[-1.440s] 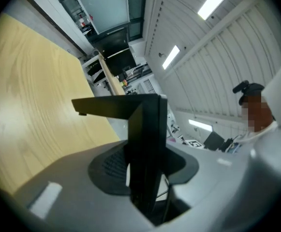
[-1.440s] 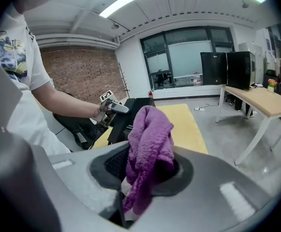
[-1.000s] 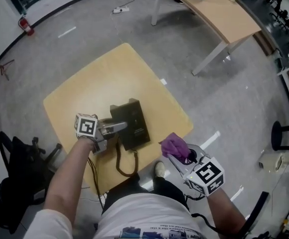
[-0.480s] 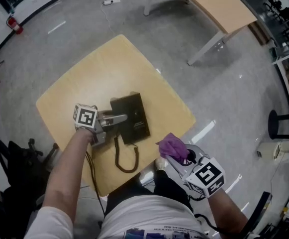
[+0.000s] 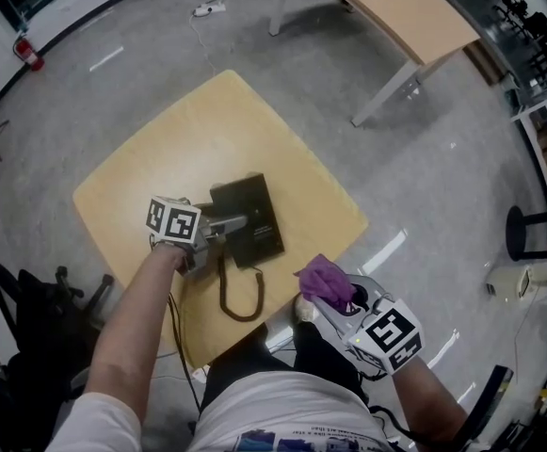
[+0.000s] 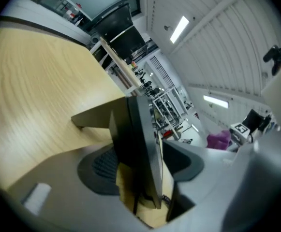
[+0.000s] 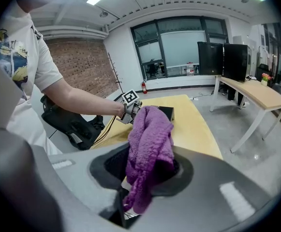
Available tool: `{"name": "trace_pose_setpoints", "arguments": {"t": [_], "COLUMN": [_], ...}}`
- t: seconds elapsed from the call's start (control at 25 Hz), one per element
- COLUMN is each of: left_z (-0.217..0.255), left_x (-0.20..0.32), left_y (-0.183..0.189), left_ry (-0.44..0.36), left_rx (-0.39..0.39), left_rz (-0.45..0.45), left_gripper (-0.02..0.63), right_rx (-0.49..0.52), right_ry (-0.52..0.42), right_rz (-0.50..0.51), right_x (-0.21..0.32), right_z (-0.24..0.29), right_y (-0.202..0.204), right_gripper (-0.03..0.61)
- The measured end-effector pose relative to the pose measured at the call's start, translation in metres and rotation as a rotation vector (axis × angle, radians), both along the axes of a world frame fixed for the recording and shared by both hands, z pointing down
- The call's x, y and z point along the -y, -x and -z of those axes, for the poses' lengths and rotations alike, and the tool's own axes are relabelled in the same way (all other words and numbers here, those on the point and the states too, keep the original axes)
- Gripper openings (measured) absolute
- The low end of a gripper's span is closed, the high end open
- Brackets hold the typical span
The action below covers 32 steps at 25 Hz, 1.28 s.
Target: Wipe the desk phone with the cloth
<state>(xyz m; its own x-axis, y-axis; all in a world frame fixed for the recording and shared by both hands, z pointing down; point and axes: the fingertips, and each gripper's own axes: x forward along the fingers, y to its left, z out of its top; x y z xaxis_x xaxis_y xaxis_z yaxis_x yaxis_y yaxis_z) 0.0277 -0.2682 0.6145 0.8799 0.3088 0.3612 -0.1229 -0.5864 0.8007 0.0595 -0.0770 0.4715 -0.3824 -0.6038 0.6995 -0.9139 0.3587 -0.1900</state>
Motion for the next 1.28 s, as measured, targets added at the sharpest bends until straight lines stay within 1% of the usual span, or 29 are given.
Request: {"name": "trace_pose_setpoints", "arguments": {"t": [0.12, 0.28, 0.36, 0.44, 0.56, 0.68, 0.8, 0.88, 1.0, 1.12, 1.28], "left_z": [0.005, 0.011, 0.02, 0.037, 0.08, 0.126, 0.155, 0.165, 0.175, 0.179, 0.185], "left_x": [0.005, 0.009, 0.002, -0.017, -0.062, -0.126, -0.205, -0.256, -0.325, -0.37, -0.401], "left_y": [0.003, 0.037, 0.06, 0.082, 0.109, 0.125, 0.124, 0.119, 0.113, 0.105, 0.099], "left_ry": [-0.079, -0.188, -0.264, -0.357, -0.489, -0.567, -0.604, -0.595, -0.563, -0.554, -0.571], "left_rx": [0.036, 0.111, 0.149, 0.175, 0.181, 0.162, 0.158, 0.157, 0.16, 0.156, 0.147], "left_rz": [0.062, 0.217, 0.296, 0.365, 0.462, 0.539, 0.56, 0.576, 0.575, 0.564, 0.544], "left_gripper": [0.337, 0.37, 0.378, 0.379, 0.372, 0.336, 0.334, 0.334, 0.305, 0.293, 0.285], "right_rx": [-0.012, -0.008, -0.005, 0.0, 0.012, 0.023, 0.033, 0.049, 0.08, 0.075, 0.072], "right_ry": [-0.005, -0.012, -0.034, -0.067, -0.13, -0.177, -0.207, -0.218, -0.224, -0.249, -0.271], "right_rz": [0.013, 0.043, 0.067, 0.105, 0.166, 0.221, 0.266, 0.301, 0.358, 0.407, 0.433], "right_x": [-0.007, -0.022, -0.029, -0.038, -0.054, -0.077, -0.105, -0.122, -0.15, -0.173, -0.195], "right_z": [0.001, -0.003, 0.0, 0.005, 0.014, 0.023, 0.026, 0.027, 0.03, 0.036, 0.041], "right_y": [-0.003, -0.002, -0.005, -0.007, -0.015, -0.025, -0.033, -0.033, -0.023, -0.014, -0.002], "right_gripper": [0.107, 0.107, 0.107, 0.107, 0.107, 0.107, 0.107, 0.107, 0.107, 0.107, 0.107]}}
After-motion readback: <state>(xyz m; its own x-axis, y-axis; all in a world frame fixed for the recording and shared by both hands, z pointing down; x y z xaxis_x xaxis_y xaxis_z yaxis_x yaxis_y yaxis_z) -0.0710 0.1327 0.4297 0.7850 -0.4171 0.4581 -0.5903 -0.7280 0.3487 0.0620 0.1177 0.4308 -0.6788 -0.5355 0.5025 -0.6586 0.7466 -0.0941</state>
